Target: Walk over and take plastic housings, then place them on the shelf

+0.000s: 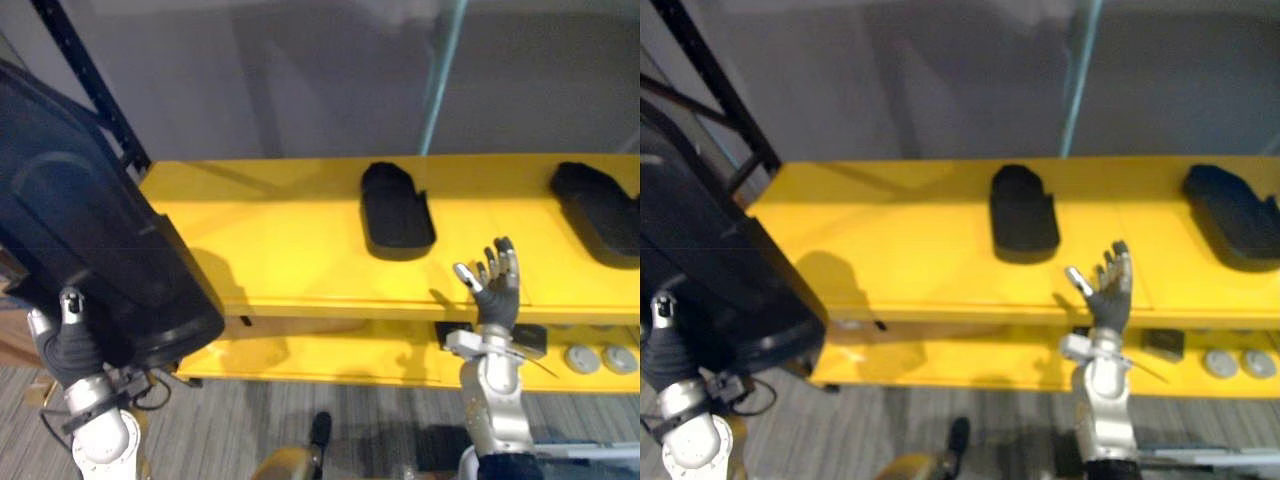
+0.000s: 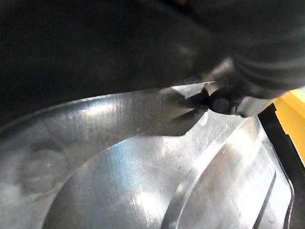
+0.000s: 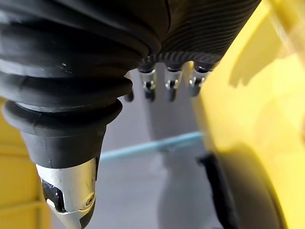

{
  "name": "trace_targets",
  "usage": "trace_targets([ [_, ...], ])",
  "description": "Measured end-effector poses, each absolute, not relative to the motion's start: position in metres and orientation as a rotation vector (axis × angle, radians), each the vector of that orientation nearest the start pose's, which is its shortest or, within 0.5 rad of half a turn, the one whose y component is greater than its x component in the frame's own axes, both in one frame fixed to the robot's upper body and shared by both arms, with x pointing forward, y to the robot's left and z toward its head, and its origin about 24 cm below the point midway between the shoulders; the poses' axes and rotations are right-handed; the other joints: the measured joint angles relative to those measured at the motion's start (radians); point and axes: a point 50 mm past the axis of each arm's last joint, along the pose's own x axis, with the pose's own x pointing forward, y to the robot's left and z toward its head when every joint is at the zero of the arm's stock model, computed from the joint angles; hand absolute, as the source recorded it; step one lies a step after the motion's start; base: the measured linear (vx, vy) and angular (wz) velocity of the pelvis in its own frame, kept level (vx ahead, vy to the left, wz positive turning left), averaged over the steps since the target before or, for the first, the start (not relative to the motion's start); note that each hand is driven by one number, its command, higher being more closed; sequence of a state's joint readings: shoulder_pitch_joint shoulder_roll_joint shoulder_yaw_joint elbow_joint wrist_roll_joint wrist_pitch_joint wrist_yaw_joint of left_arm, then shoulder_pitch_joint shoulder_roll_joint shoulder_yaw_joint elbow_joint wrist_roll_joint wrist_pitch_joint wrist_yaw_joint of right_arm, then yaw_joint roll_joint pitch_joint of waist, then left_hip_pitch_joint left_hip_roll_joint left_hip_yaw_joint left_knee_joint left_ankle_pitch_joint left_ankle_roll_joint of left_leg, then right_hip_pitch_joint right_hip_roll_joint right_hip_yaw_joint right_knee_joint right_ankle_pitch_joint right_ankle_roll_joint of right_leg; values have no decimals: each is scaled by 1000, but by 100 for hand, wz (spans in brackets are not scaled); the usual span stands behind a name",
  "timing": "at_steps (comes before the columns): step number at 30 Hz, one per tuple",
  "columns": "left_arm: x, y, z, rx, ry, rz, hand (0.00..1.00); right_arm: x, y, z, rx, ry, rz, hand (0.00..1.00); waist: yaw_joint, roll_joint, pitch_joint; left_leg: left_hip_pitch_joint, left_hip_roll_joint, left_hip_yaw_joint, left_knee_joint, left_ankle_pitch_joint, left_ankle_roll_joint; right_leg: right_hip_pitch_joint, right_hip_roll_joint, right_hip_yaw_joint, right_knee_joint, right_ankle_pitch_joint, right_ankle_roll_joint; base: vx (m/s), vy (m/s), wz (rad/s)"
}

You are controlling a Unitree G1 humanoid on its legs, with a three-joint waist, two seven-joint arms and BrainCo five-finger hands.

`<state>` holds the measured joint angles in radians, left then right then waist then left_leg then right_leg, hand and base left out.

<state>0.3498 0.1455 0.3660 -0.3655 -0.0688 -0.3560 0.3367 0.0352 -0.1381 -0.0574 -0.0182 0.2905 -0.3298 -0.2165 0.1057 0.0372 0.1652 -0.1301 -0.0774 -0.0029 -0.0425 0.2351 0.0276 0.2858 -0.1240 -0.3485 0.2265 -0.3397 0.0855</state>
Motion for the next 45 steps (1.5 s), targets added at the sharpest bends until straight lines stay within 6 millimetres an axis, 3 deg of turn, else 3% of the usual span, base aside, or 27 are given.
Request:
trace_targets([
  [2,150,269,106,195,-430,668,100,235,-207,68,170,-299,-300,0,-13,29,0,-8,22,19,48,-13,-8,5,13,-4,12,-17,-7,-150,-34,3],
  [4,148,268,104,181,-417,678,100,231,-207,66,165,-291,-291,0,-13,41,-8,-11,40,57,71,-49,-22,12,17,-9,13,-22,-20,-104,-7,5],
  [6,144,269,103,191,-399,681,100,231,-206,65,173,-291,-287,0,-10,33,-7,-19,61,129,111,-88,-2,12,-1,-11,13,-22,-24,-64,13,-1],
  [8,141,269,104,202,-383,678,100,228,-203,67,196,-302,-279,0,-8,45,-21,-30,74,160,151,-85,-3,12,0,-13,18,-26,-22,25,0,1],
  [16,144,271,94,191,-239,648,100,221,-190,75,243,-344,-221,0,-12,-2,-35,-25,50,180,138,-75,12,10,-32,-4,33,-15,-1,65,19,-2],
  [21,146,273,85,173,-191,655,100,212,-183,71,232,-319,-147,0,-14,10,-43,-4,57,217,120,-82,10,5,-35,17,37,-33,-10,-45,7,-14],
  [24,146,275,80,145,-170,664,100,207,-183,66,221,-298,-131,0,-38,24,-53,-2,65,242,100,-89,-2,-12,-41,18,42,-34,-12,-62,40,-4],
  [25,146,275,78,143,-160,665,100,204,-184,63,220,-286,-129,0,-41,9,-48,3,68,275,100,-106,-25,-17,-59,22,40,-31,-14,-41,82,-11],
  [27,143,276,74,133,-134,672,100,198,-185,59,215,-266,-125,0,-39,17,-56,9,73,290,147,-107,0,-16,-68,39,45,-34,-8,30,28,-26],
  [30,141,278,71,108,-114,683,100,194,-181,57,221,-257,-88,0,-57,14,-71,13,62,311,123,-106,4,-39,-83,65,48,-21,15,69,9,-23],
  [33,141,279,69,107,-99,685,100,194,-173,57,224,-254,-19,0,-65,-11,-61,25,68,325,119,-107,3,-44,-85,90,51,-20,17,39,-43,-25],
  [39,145,280,62,93,-75,689,100,194,-167,57,214,-252,51,0,-70,-11,-58,28,78,339,106,-109,-19,-75,-81,126,63,-20,16,6,-15,-17],
  [42,150,280,62,83,-70,685,100,195,-167,58,196,-251,68,0,-72,-4,-55,47,52,305,24,-85,-51,-87,-79,116,64,-17,14,-1,-32,8],
  [45,154,281,57,73,-49,685,100,196,-169,59,190,-255,59,0,-77,8,-44,62,40,283,-14,-77,-62,-89,-82,109,63,-13,11,2,-11,3],
])
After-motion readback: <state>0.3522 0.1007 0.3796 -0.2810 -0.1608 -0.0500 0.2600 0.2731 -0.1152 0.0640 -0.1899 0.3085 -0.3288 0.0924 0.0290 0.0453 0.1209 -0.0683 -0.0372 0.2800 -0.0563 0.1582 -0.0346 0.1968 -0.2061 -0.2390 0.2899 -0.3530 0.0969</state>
